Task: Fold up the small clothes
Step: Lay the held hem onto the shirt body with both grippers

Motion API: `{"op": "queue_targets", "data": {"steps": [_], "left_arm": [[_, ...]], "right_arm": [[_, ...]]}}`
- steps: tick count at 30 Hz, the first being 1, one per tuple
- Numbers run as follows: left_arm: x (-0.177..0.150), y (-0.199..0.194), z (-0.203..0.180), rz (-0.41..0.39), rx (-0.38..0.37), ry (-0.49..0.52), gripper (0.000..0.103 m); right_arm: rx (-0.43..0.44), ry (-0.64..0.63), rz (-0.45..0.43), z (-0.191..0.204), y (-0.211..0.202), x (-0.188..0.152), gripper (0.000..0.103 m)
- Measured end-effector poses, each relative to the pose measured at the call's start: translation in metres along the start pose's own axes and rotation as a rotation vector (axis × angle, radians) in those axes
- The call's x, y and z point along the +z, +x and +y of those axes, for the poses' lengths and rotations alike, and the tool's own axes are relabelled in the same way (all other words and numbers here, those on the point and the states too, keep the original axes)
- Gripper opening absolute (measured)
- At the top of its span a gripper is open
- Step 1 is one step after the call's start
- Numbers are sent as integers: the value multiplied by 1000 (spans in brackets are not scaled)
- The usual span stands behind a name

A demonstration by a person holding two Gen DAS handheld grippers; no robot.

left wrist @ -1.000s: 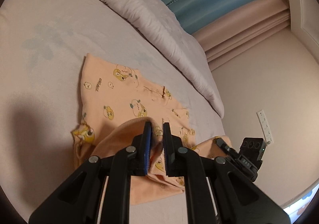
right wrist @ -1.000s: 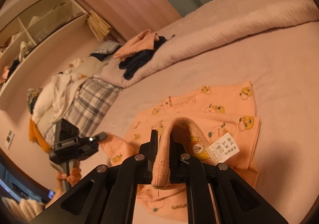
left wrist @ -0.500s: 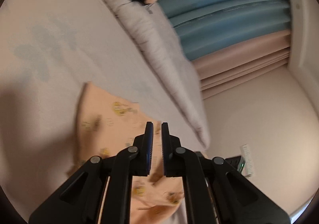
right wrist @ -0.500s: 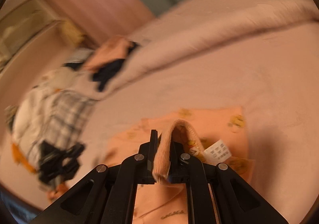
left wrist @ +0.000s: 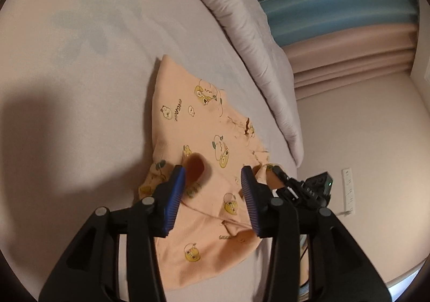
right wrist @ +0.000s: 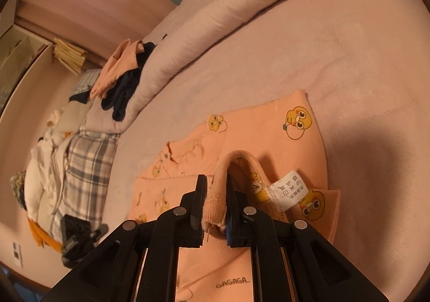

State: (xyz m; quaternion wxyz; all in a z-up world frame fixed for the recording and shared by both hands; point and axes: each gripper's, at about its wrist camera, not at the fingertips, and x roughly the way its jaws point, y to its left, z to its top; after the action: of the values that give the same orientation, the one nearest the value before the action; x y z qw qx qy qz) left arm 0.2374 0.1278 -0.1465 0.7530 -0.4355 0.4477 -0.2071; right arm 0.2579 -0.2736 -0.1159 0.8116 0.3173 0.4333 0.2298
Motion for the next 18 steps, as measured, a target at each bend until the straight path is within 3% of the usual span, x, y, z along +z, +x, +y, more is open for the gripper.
{"op": "queue_targets", "data": {"steps": [9,16,18], "left_arm": [[-3,26,-15,109,1,77,41],[-4,42,-15,212,6,69,41],[-4,51,-12,234,5,46,29]], "right_arm": [[-6,-15,17,2,6,-2,11],[10,-26,33,2,7,0,11],[6,-28,38,2,8,1,11]]}}
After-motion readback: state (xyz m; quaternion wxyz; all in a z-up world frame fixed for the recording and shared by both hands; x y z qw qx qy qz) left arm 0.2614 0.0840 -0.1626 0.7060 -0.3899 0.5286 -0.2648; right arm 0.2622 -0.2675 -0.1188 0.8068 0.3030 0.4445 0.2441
